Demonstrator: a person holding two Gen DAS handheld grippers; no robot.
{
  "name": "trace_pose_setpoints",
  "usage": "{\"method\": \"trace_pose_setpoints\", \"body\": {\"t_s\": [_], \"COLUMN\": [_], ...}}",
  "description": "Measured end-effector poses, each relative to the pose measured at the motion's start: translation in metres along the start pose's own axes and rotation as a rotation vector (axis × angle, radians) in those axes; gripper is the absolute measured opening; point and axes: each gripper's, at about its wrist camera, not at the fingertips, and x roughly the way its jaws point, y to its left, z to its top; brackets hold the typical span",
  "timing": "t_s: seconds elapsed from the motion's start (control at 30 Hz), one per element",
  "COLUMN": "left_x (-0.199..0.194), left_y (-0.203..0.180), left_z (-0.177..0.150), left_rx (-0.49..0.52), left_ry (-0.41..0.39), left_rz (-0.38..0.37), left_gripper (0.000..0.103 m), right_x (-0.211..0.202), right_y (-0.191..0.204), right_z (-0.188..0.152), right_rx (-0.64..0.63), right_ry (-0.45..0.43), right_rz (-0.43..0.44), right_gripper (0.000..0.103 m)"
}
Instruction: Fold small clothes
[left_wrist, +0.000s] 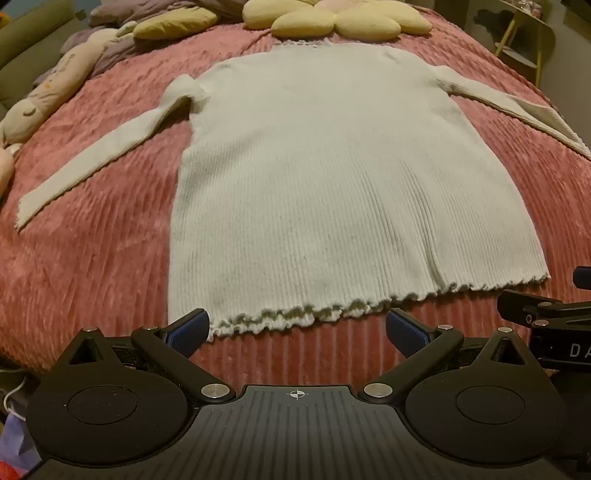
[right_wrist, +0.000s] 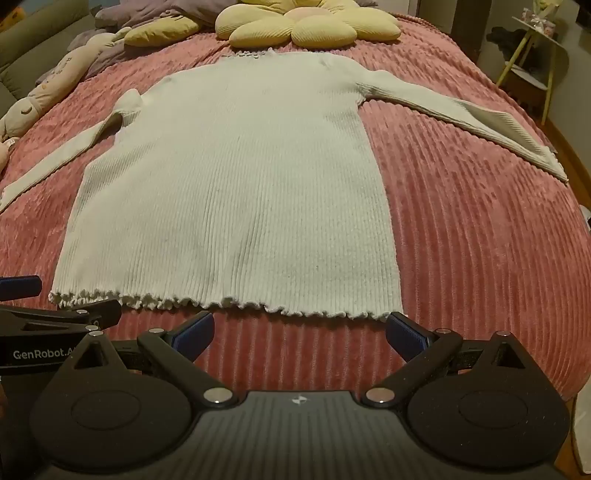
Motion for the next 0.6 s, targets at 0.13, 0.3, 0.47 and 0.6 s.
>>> {"method": "trace_pose_setpoints", "body": {"t_s": [0.13,0.3,0.47,0.6], "left_x": [0.0006,0.0015,-0.0039,-0.0043], "left_y": [-0.0015,-0.0058,0.0001,0.0001], "left_z": [0.0002,0.0007,0.0009,0.0019], "left_rx": [0.001,0.002,-0.009,-0.011], "left_ry": [-0.003,-0.009,-0.012,-0.014], "left_rz": [0.001,0.000,-0.008,-0.009], "left_gripper": [0.103,0.103,0.103,0.103], "right_x": [0.0000,-0.0026,-0.0028,-0.0030], "right_y": [-0.0003,-0.0024,-0.0007,-0.0006], "right_z": [0.0009,0.0015,0.0004,0.0002], "right_rx": [-0.001,0.001,-0.002,-0.001], "right_ry": [-0.003,-0.011,-0.014,-0.016], "right_rz": [0.003,0.004,0.005,0.005], "right_gripper": [0.099,0.099,0.099,0.099]}}
